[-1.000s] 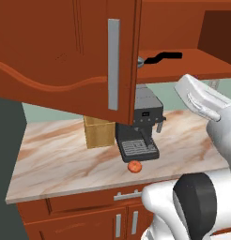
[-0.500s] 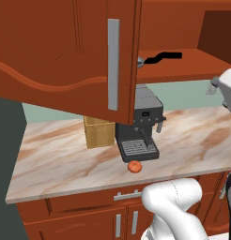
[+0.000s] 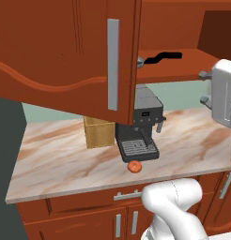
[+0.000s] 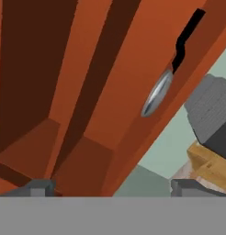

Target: Pick the pan from the cabinet and place it on the stove. Then turn on the stove burner for the pan.

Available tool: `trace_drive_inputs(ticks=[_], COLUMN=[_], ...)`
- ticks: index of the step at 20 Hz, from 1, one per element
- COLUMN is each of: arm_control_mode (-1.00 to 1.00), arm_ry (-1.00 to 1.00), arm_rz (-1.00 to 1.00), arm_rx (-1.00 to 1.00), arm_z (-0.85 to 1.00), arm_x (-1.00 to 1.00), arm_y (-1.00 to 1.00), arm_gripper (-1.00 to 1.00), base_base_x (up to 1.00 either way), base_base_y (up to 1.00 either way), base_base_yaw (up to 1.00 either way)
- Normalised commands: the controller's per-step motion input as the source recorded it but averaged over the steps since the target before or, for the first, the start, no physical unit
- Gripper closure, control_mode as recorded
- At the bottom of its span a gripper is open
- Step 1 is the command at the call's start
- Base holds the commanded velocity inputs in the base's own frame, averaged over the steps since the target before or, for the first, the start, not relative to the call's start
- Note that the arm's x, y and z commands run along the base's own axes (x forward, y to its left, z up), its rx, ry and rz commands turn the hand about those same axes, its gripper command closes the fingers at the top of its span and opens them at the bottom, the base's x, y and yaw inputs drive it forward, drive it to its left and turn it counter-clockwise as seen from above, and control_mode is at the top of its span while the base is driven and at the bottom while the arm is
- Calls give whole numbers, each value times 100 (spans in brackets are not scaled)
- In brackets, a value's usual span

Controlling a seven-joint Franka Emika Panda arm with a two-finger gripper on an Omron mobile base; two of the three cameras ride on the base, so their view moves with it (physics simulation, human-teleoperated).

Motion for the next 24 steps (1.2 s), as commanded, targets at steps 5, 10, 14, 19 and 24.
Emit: trace_drive_inputs(ticks=[5,10,14,19,24], arm_control_mode=[-100,-100,-100,-100,-100], arm_ry=[2,0,3,7,8], arm_rz=[23,21,18,16,18], arm_rx=[18,15,11,5,0], arm_z=[-16,-10,-3,0,0], arm_x=[62,43,39,33,28], arm_y=[14,30,41,46,44], arm_gripper=[-100,-100,-100,-100,-100], base_base_x=[0,0,0,0,0], base_base_y=[0,0,0,0,0], base_base_yaw=[0,0,0,0,0])
